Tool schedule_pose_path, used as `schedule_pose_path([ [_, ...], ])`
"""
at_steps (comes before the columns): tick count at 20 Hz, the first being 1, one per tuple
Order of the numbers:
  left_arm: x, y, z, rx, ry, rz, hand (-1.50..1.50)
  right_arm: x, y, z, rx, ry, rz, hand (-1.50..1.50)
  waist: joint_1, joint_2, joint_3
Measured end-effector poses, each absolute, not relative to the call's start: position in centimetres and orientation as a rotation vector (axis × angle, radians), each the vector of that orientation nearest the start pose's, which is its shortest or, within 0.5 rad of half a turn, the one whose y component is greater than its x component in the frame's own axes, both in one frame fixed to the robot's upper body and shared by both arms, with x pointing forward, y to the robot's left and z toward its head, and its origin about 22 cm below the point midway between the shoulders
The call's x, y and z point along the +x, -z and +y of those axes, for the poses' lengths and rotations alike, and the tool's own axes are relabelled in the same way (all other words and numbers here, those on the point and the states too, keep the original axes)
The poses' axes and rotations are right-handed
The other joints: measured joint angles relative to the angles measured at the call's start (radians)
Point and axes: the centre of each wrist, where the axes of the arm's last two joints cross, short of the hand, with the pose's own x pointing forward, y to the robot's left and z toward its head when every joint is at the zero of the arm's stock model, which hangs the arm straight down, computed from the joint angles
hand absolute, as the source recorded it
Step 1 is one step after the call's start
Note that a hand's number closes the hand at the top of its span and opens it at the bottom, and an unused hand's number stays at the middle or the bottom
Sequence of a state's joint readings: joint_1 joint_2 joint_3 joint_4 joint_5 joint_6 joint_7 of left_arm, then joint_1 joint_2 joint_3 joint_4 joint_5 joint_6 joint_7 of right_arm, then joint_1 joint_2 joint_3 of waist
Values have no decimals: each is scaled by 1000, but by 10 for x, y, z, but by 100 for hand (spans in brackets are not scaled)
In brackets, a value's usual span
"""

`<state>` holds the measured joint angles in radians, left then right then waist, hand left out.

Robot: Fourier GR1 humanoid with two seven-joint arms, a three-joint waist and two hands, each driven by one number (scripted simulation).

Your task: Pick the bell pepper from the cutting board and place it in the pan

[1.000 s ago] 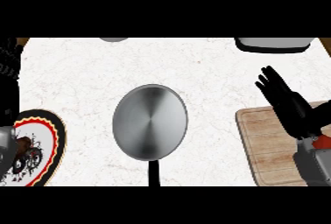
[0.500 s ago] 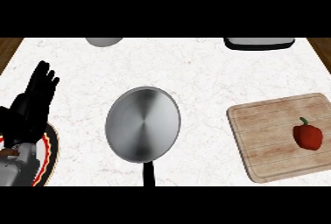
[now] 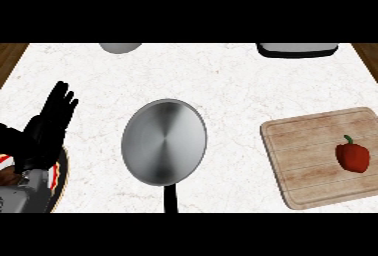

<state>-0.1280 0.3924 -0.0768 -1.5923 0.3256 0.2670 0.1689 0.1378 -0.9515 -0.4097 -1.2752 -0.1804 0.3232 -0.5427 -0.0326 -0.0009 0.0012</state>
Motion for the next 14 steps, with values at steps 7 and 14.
schedule_pose_path([
  [7,274,-64,276,111,-54,-1517,0,193,-191,-533,-668,-817,-1636,-150,26,1,-2],
  [14,279,-61,265,89,-25,-1521,0,227,-205,-500,-745,-1058,-1419,-150,48,5,-2],
])
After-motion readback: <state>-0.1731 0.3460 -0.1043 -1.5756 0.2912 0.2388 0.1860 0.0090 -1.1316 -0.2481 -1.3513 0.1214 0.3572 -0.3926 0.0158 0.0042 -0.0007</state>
